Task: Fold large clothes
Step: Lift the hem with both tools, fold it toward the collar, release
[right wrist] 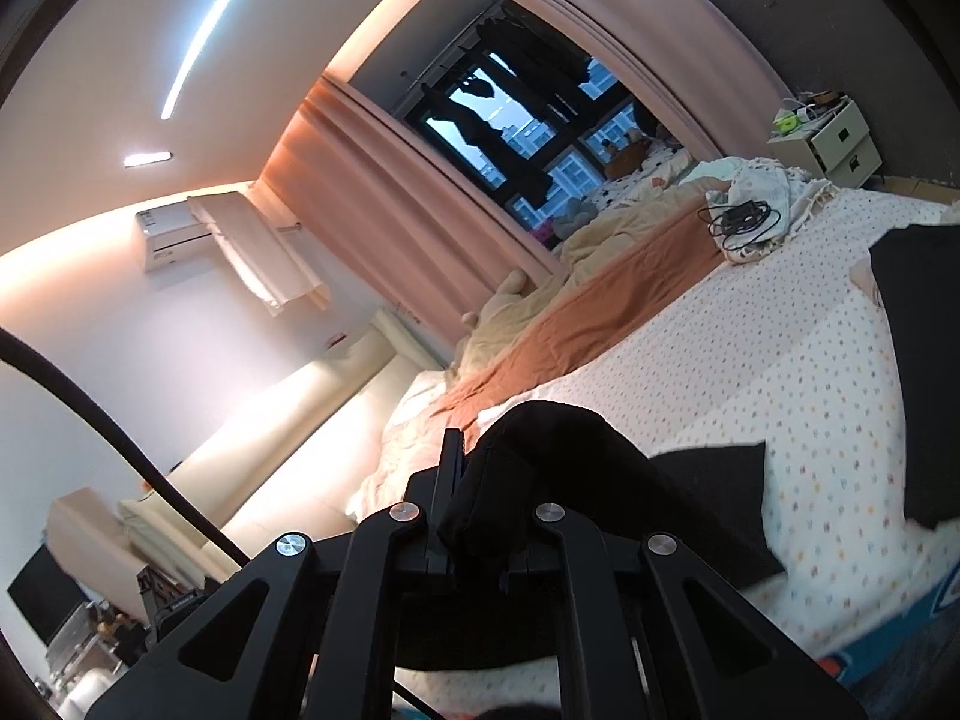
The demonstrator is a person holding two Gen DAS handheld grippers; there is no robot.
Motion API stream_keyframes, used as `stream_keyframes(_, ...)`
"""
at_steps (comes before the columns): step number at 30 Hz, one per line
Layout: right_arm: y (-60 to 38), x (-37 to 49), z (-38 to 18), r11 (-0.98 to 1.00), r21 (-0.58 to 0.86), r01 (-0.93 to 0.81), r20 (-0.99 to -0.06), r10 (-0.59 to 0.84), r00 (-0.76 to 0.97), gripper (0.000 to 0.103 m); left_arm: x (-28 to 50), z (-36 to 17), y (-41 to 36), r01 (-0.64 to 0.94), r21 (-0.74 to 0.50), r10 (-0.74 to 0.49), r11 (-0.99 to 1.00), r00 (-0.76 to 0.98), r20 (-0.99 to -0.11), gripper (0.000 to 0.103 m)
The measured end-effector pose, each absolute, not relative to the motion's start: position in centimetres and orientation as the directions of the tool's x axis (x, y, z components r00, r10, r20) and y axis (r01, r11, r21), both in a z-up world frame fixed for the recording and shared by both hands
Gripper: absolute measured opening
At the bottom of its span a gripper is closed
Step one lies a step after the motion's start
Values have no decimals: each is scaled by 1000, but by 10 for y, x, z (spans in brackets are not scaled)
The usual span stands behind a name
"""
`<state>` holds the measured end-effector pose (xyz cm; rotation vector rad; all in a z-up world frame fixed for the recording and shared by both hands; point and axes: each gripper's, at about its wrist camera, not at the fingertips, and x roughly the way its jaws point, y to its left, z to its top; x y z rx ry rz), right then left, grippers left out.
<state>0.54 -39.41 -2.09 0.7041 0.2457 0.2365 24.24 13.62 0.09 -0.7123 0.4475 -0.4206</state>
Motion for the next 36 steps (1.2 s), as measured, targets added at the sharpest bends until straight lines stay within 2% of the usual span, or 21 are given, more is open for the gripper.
stream_keyframes(12,-389,118,-20,742,667,-66,-210,272,939,5,359,-20,113,148,-693,-497,705,801,-335,9)
stream_keyframes(15,-391,139,-26,728,683,-51,-229,281,932,5,387,-40,107,126,-702,-504,701,784,-363,9)
stream_keyframes(27,-382,231,-69,715,693,94,-410,282,867,6,469,-137,92,-34,-702,-481,711,705,-521,9)
stream_keyframes(33,-372,269,-78,722,679,132,-467,286,837,9,495,-172,91,-114,-706,-456,699,689,-563,9)
stream_keyframes(36,-369,285,-81,730,658,185,-522,265,811,19,507,-188,93,-142,-761,-510,634,662,-549,14)
